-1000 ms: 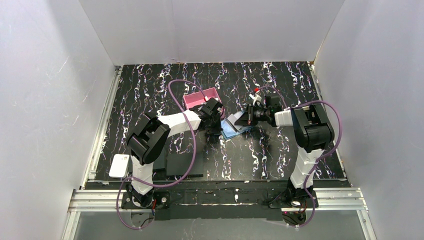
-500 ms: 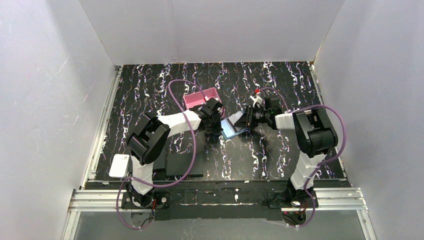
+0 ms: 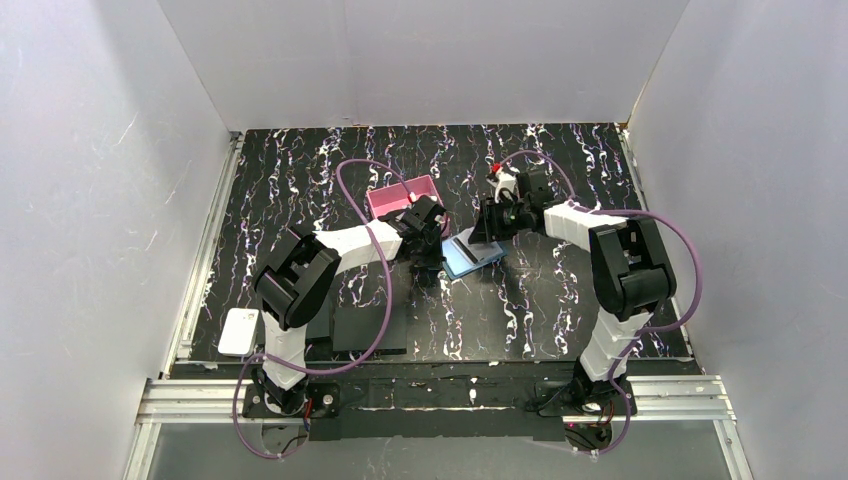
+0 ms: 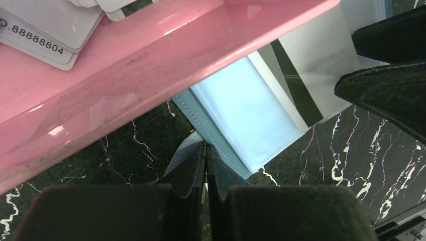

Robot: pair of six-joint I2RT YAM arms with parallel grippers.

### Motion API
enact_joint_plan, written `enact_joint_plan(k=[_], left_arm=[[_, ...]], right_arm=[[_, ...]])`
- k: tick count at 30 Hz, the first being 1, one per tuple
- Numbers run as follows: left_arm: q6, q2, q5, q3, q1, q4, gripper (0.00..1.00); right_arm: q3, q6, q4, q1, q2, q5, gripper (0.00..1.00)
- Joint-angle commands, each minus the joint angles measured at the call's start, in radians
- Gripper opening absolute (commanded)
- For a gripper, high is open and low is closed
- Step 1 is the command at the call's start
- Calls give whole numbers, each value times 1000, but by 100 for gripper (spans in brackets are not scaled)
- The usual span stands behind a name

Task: Put the credit cards into the card holder
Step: Insert the credit card into the card holder.

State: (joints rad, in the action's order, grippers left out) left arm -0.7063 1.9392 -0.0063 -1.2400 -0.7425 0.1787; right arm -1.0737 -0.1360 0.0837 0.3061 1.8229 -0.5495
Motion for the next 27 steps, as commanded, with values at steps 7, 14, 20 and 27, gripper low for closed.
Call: enact_joint_plan(k=[7,14,20,27], left_arm=[[6,13,6,5,-11,-5,0],[7,7,6,8,-13,-7,0],[7,7,6,9,-13,-7,0],[18,-13,6,0,-13,6,0]], right_arm=[[49,15,4,46,5,48,44],[128,-119,-102,65,-15,-46,41],[176,-213,-211,65,-4,-89,44],[67,-88,-77,65,-24,-12,47]])
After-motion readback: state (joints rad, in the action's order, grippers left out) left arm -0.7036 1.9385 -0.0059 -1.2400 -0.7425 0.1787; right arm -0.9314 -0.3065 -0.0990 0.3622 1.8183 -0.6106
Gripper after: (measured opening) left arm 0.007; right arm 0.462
